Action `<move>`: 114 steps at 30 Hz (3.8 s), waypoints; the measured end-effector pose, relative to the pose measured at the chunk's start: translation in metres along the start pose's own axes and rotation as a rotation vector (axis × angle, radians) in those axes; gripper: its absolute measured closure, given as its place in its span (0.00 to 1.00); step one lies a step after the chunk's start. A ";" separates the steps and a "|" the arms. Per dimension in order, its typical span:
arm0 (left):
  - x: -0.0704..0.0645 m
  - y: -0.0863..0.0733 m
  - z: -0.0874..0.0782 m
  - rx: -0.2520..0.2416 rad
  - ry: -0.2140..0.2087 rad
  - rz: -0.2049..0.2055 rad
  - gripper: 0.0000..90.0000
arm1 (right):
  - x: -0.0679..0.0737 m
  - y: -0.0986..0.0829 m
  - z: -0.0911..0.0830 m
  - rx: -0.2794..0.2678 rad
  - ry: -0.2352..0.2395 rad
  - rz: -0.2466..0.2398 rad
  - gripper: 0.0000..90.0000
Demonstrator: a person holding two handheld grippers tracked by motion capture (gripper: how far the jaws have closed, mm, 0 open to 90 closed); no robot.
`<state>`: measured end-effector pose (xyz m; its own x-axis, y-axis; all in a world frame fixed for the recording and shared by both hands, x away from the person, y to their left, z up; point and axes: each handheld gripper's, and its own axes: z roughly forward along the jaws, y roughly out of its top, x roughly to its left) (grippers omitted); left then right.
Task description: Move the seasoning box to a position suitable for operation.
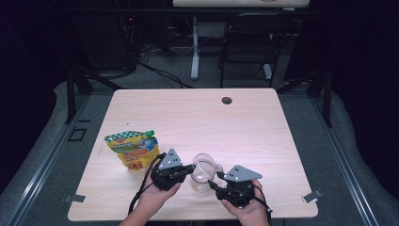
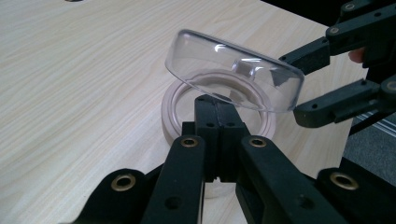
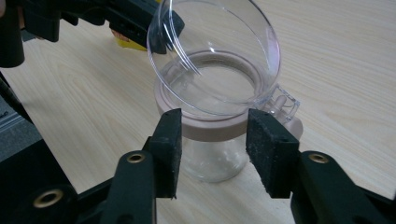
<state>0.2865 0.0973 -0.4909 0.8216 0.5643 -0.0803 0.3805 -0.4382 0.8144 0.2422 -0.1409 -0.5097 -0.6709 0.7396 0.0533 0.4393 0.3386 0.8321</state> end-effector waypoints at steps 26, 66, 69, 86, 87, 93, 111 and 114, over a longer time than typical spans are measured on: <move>-0.001 0.006 -0.001 -0.002 0.006 0.009 1.00 | 0.001 0.003 0.005 -0.036 -0.058 -0.023 0.53; 0.001 -0.010 0.007 0.017 -0.005 -0.016 1.00 | 0.003 0.004 -0.002 -0.080 -0.072 -0.027 0.59; 0.001 -0.011 0.007 0.013 -0.006 -0.016 1.00 | 0.003 0.004 -0.003 -0.085 -0.073 -0.025 0.59; 0.000 -0.010 0.007 0.018 -0.004 -0.009 1.00 | -0.002 0.003 -0.007 -0.105 -0.079 -0.009 0.65; 0.000 -0.010 0.007 0.018 -0.004 -0.009 1.00 | -0.002 0.003 -0.007 -0.105 -0.079 -0.009 0.65; 0.000 -0.010 0.007 0.020 -0.003 -0.006 1.00 | -0.003 0.001 -0.008 -0.101 -0.084 -0.005 0.66; 0.000 -0.011 0.008 0.011 -0.005 -0.010 1.00 | -0.010 -0.003 -0.006 -0.069 -0.090 0.061 0.73; 0.000 -0.011 0.008 0.009 -0.007 -0.011 1.00 | -0.013 -0.004 -0.005 -0.063 -0.099 0.073 0.74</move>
<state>0.2856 0.0970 -0.5046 0.8202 0.5645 -0.0929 0.3932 -0.4384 0.8082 0.2457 -0.1546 -0.5113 -0.5752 0.8156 0.0633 0.4443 0.2465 0.8613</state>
